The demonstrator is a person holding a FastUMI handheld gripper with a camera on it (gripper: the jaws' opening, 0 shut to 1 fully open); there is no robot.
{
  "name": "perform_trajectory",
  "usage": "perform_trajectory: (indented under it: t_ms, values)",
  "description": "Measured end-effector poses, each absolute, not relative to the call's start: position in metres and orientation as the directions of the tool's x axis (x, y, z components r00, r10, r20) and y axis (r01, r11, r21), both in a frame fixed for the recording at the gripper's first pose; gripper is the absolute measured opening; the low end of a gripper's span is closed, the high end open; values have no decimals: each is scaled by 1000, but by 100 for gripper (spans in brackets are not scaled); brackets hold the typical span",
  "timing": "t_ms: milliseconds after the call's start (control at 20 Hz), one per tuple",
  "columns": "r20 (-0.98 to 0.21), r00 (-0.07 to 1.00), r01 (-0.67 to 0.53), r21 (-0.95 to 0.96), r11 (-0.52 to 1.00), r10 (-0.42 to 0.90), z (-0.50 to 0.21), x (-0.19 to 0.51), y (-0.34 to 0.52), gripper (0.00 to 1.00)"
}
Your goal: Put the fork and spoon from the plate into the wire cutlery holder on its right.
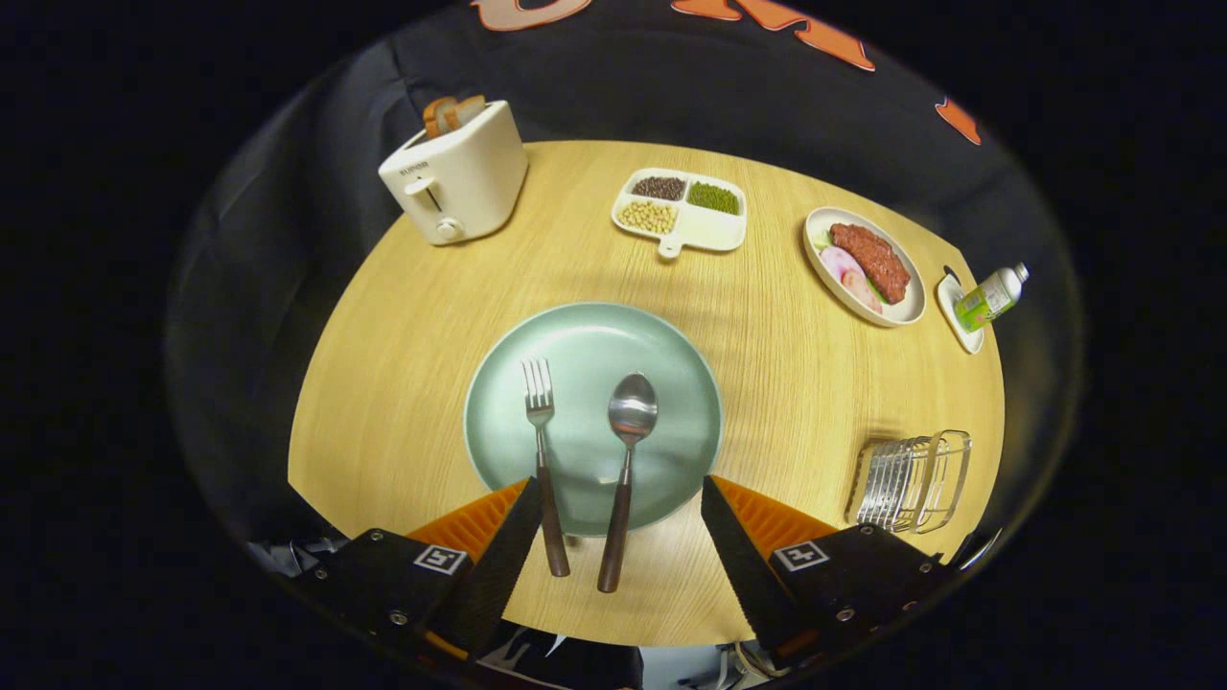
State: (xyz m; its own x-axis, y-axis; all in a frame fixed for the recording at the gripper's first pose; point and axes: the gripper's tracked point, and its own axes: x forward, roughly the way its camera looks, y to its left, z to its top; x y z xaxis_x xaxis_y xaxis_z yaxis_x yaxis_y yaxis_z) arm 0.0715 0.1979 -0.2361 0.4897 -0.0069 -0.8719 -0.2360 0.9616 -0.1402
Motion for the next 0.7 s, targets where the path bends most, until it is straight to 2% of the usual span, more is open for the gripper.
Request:
perform_trajectory:
  t_ms: [200, 350, 400, 650, 700]
  values:
    - [-918, 394, -178, -117, 977, -38, -261, 78, 191, 99]
    - [-926, 374, -167, -117, 979, -47, -271, 83, 190, 94]
    - [-928, 370, -171, -117, 978, -46, -272, 83, 191, 89]
    - [-948, 315, -174, -94, 980, -35, -285, 76, 199, 75]
    - [-950, 311, -174, -99, 980, -40, -287, 75, 199, 70]
